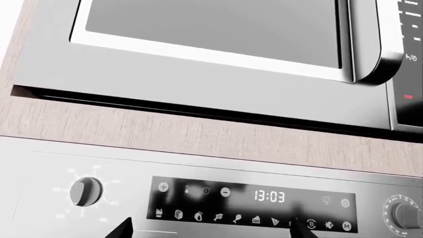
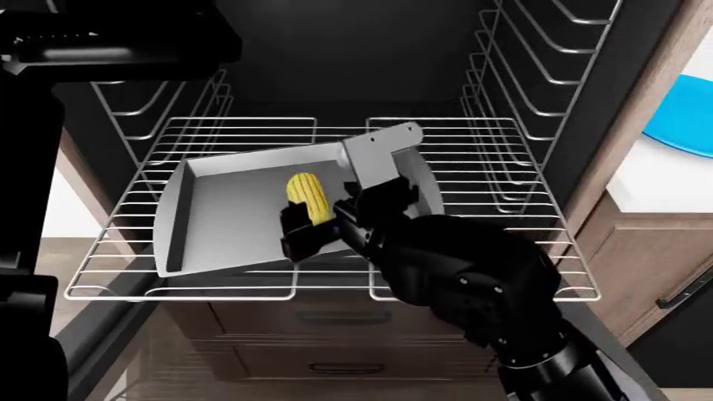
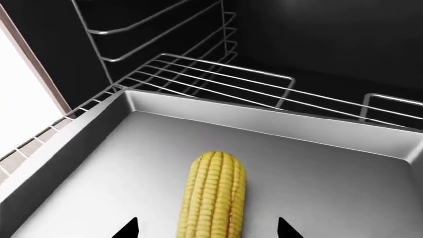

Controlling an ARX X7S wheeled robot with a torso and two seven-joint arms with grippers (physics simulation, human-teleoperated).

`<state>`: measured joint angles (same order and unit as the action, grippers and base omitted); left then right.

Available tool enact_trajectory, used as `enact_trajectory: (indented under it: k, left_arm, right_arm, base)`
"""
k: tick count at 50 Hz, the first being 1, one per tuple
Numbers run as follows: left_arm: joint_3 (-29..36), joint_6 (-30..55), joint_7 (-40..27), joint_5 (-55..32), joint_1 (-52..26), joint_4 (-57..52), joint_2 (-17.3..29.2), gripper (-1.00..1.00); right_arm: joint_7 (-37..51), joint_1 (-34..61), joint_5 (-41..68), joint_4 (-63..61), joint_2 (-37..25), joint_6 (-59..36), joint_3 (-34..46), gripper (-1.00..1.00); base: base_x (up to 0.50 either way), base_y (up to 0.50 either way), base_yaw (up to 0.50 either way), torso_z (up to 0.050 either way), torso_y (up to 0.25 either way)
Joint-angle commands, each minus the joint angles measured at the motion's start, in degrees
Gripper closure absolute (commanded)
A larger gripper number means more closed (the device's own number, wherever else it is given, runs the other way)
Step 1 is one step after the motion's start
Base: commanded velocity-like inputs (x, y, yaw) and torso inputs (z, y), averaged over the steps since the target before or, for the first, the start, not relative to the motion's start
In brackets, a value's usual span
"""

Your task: Pick the corn from the oven and place it on the plate on the counter.

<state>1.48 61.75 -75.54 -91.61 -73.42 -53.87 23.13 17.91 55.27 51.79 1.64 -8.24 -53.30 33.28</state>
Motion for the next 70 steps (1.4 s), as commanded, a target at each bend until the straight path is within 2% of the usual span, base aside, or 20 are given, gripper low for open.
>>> enact_trajectory:
  k: [1,70]
  left_arm:
    - [0.3,-0.4,-0.1,-0.1,0.0,-0.1,0.2,-1.00]
    - [2.0,-3.0,0.1,0.7,1.2,-0.6,0.9,-1.00]
  right_arm:
    - [-0.5,-0.7,-0.2,0.8,0.0,1.0,0.9,-1.00]
    - [-1.7,-1.6,-0.9,5.7,-1.3,5.1,6.1,-1.00]
  base:
    - [0.00,0.00,0.00,0.000,0.000]
    - [0.00,0.00,0.00,0.000,0.000]
